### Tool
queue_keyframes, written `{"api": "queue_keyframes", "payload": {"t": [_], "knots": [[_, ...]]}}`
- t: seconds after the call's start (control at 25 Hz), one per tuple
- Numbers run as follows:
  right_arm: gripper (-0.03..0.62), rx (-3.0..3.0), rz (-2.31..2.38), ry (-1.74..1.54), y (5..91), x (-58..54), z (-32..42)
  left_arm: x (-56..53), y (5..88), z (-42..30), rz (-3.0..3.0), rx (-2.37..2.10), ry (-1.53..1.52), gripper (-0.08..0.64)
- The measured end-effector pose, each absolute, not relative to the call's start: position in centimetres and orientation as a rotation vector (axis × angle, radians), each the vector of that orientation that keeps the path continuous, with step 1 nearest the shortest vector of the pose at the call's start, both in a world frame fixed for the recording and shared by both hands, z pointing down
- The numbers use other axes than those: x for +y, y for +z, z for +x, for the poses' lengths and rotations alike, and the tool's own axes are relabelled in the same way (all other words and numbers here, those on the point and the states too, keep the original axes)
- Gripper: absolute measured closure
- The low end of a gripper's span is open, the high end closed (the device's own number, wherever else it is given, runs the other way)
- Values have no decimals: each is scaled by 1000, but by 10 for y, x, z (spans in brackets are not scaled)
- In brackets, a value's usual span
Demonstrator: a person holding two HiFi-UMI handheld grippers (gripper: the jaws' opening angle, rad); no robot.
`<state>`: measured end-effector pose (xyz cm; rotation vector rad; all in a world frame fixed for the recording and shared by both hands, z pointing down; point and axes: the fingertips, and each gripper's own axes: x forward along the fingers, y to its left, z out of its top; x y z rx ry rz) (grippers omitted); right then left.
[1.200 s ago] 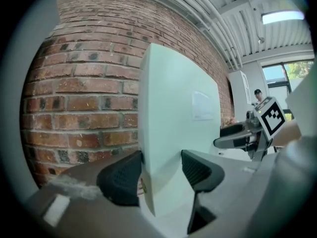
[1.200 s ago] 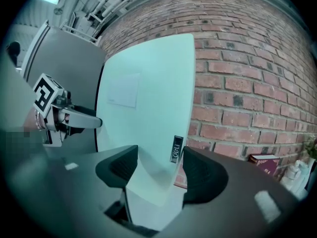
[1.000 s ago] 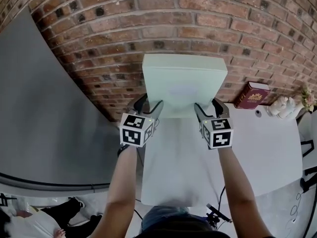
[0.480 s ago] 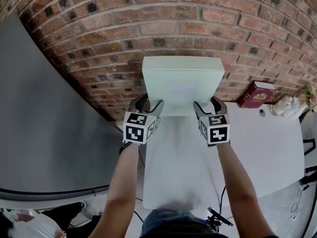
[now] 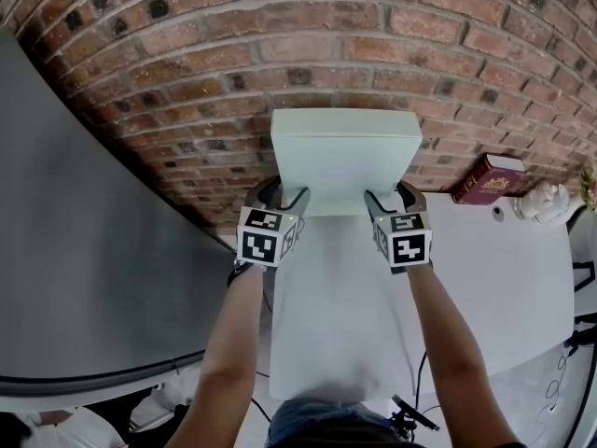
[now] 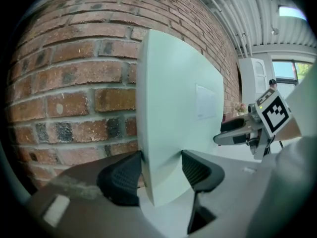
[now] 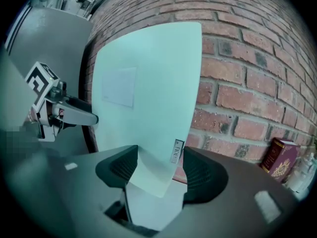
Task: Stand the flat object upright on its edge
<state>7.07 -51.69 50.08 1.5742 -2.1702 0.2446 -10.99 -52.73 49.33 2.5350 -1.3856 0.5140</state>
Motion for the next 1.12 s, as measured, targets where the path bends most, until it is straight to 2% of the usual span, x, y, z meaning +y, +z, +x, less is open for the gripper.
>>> {"api": "queue_keyframes", "payload": {"t": [1.12], "knots": [[321,-2074,1510,239,548,-552,81,-561,544,-102,2469,-1336,616,305]]}}
